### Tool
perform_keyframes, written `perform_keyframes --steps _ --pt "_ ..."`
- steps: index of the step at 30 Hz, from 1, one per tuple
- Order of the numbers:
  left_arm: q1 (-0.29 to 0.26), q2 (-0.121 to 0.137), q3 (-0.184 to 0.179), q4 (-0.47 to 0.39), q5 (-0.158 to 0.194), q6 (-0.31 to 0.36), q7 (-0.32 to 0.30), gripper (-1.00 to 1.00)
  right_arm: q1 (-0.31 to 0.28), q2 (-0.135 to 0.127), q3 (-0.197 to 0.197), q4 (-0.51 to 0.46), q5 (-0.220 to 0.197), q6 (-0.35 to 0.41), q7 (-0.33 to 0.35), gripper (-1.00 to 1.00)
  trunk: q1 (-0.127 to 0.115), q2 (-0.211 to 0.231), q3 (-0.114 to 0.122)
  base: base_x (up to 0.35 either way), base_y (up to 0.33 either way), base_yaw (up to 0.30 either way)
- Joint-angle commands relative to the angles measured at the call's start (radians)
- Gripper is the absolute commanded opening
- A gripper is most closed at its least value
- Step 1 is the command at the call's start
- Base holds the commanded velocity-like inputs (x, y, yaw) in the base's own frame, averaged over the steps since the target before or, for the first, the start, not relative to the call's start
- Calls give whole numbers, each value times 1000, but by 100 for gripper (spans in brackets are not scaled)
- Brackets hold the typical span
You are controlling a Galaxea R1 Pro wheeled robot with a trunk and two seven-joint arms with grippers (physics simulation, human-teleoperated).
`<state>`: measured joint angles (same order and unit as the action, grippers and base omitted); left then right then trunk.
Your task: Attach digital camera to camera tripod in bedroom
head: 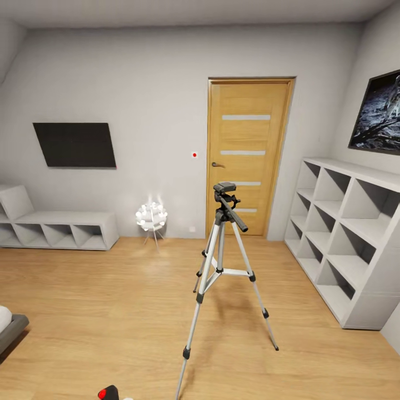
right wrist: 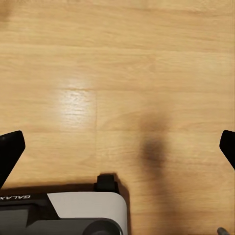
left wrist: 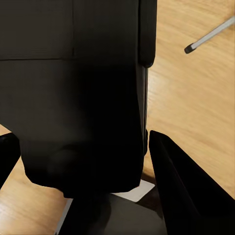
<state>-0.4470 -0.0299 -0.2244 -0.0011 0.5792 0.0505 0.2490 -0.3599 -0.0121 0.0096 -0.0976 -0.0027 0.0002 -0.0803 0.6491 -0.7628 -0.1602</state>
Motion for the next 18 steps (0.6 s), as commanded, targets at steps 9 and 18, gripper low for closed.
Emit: perform_keyframes --steps 9,18 --pt "-1 -2 -10 0 4 10 4 -100 -1 0 1 17 0 1 6 100 0 -1 -1 33 30 0" --pt "-1 -9 -10 -2 2 14 4 -100 -1 -3 0 27 -1 -2 7 100 0 -1 -1 143 274 0"
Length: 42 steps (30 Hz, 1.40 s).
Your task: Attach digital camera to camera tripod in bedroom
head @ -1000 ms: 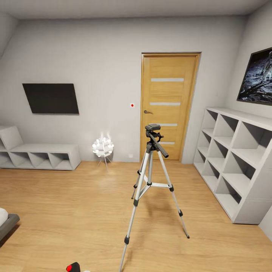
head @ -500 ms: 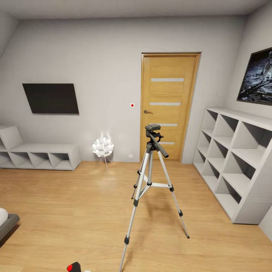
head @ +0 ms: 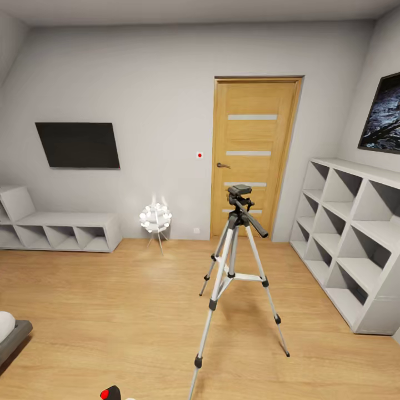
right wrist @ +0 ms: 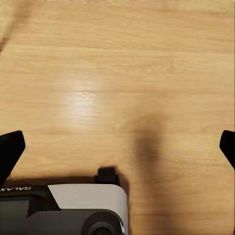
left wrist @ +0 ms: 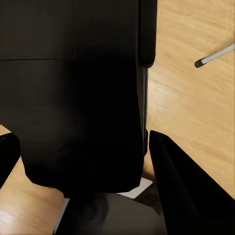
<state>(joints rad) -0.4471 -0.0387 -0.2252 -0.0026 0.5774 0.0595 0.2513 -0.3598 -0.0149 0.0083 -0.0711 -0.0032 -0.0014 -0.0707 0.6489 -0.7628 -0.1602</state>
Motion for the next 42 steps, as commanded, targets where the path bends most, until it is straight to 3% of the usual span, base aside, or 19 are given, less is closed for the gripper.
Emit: perform_keyframes --steps 1,17,33,42 --pt "-1 -1 -10 0 4 5 2 -100 -1 0 1 0 -1 0 -3 100 0 -1 -1 115 328 0" --pt "-1 -8 -10 0 6 5 11 -100 -1 0 -1 1 -10 -19 -5 100 0 -1 -1 18 347 -34" --pt "-1 -8 -10 1 6 4 8 -100 -1 1 -2 6 -13 -15 -8 100 0 -1 -1 -46 347 -246" --pt "-1 -1 -11 1 7 2 14 -100 -1 -1 -4 62 -15 -15 -9 100 0 -1 -1 -1 273 -287"
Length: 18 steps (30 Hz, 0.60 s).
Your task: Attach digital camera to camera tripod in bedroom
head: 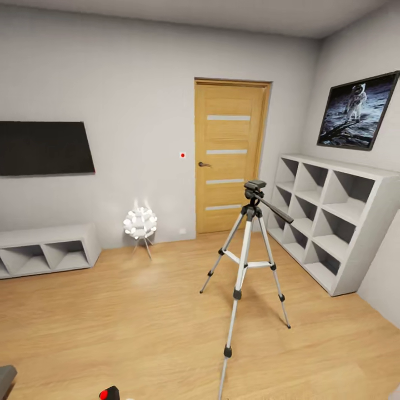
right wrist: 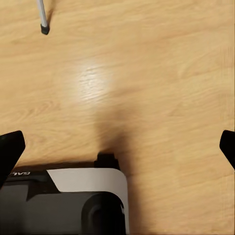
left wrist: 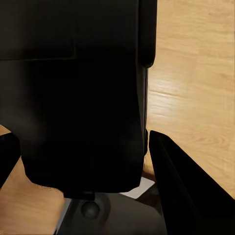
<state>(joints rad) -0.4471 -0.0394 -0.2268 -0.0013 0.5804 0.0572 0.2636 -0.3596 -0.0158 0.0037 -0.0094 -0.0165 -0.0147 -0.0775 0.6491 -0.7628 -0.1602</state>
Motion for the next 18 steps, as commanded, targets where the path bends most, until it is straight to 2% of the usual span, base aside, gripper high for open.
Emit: perform_keyframes --steps 1,18 --pt "-1 0 -10 0 4 5 2 -100 -1 0 1 3 -2 -1 -2 100 0 -1 -1 0 101 -288" --pt "-1 0 -11 0 3 8 3 -100 -1 1 1 41 -1 -4 -1 100 0 -1 -1 0 20 -280"
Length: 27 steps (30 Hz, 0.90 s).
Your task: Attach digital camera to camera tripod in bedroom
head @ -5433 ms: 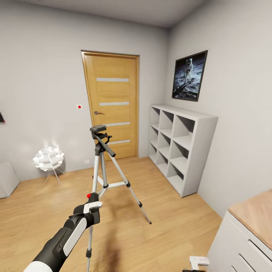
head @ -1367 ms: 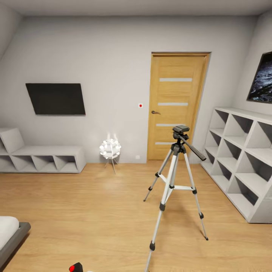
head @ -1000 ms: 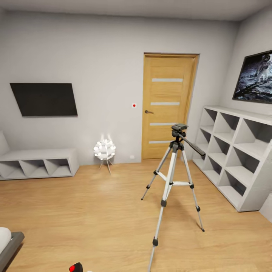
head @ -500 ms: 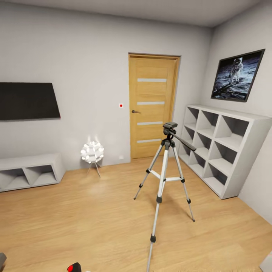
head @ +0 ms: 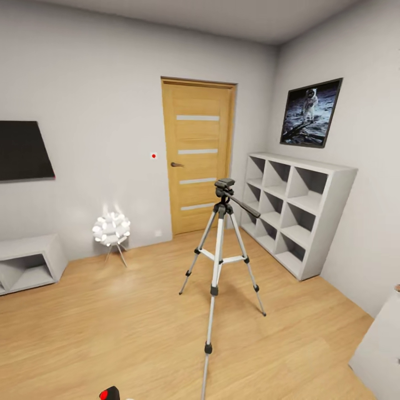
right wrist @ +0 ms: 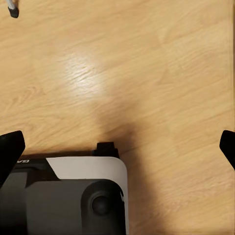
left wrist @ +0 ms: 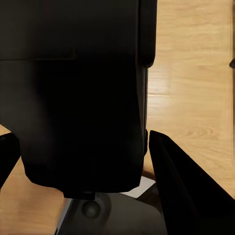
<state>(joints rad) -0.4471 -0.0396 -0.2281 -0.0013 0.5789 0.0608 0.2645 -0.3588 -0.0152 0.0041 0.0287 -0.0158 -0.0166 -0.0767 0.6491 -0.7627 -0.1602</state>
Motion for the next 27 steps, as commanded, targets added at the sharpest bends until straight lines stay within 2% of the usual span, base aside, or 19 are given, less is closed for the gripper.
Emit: perform_keyframes --steps 1,21,27 --pt "-1 0 -10 0 4 5 2 -100 -2 0 1 3 -1 -2 -2 100 0 -1 -1 0 1 -158" --pt "-1 0 -10 0 4 4 2 -100 -2 0 1 3 3 -2 1 100 0 -1 -1 1 0 -26" --pt "-1 0 -10 0 4 7 -8 -100 -2 -1 1 3 4 -3 0 100 0 -1 -1 131 63 0"
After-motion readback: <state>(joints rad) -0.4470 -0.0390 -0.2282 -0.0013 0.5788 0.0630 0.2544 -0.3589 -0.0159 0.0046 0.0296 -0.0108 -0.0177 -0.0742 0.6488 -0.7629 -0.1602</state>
